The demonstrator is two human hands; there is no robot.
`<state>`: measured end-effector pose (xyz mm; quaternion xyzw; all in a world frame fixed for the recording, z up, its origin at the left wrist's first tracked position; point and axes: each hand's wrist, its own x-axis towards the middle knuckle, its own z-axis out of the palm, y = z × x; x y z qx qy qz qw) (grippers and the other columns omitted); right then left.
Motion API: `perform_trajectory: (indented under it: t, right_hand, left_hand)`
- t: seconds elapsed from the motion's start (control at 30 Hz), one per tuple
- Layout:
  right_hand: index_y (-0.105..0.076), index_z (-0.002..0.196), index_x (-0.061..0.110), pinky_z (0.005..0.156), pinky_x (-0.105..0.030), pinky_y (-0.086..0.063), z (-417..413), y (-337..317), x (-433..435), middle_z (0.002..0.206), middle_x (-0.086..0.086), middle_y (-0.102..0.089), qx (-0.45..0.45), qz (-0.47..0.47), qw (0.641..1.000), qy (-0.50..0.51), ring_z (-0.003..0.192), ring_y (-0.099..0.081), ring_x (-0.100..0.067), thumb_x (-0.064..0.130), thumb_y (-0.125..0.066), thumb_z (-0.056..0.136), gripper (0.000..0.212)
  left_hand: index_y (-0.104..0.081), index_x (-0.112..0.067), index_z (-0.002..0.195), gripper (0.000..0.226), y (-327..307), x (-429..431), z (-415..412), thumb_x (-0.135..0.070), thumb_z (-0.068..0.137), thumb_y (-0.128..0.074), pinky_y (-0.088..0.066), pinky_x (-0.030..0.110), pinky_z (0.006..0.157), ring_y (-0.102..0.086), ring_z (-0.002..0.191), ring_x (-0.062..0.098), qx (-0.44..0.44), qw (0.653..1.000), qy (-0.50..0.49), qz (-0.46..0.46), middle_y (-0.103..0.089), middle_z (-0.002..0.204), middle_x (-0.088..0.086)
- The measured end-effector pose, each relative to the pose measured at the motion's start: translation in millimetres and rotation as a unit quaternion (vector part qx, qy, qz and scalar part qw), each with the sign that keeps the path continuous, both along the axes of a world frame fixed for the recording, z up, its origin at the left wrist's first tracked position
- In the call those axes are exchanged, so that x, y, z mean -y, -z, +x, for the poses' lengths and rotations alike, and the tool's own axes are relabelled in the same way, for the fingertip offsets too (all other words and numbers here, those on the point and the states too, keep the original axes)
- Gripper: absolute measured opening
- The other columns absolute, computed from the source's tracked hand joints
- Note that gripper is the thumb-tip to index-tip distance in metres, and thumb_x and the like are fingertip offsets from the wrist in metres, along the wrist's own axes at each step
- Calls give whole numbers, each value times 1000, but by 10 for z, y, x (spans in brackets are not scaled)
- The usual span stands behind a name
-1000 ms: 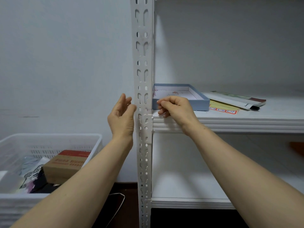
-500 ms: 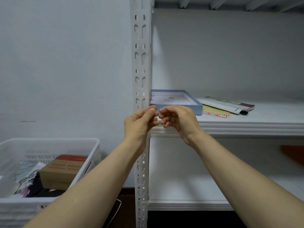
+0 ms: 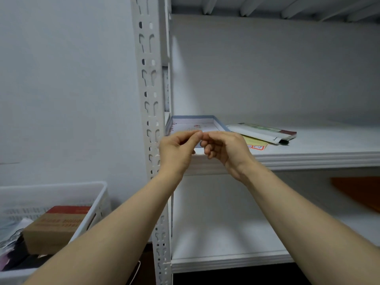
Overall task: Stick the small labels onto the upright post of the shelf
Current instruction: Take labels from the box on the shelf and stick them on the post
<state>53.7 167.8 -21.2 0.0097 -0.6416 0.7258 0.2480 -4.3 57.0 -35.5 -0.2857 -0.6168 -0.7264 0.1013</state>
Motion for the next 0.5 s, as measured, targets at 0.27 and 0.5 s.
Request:
perform_trajectory:
  t: [0.27,0.5]
  right_hand:
    - [-66,101,1,51,-20,-42,-73,-32,-144,82,-5,-66,-9,-86,995,-43,60,-55,-10,3,-49,91,20]
    - [-70,96,12,55,-18,-43,-145,-51,-400,78,2,-68,-48,63,995,53,66,-56,-9,0,-53,89,22]
  left_hand:
    - [-68,-16,69,25,-237,-357,-191,-19,92,-59,-51,38,77,-61,71,21,16,996,-49,-76,-65,66,1]
    - [-59,-10,65,33,-427,-546,-292,-21,95,-55,-36,24,51,-40,52,16,128,987,48,-86,-50,61,6]
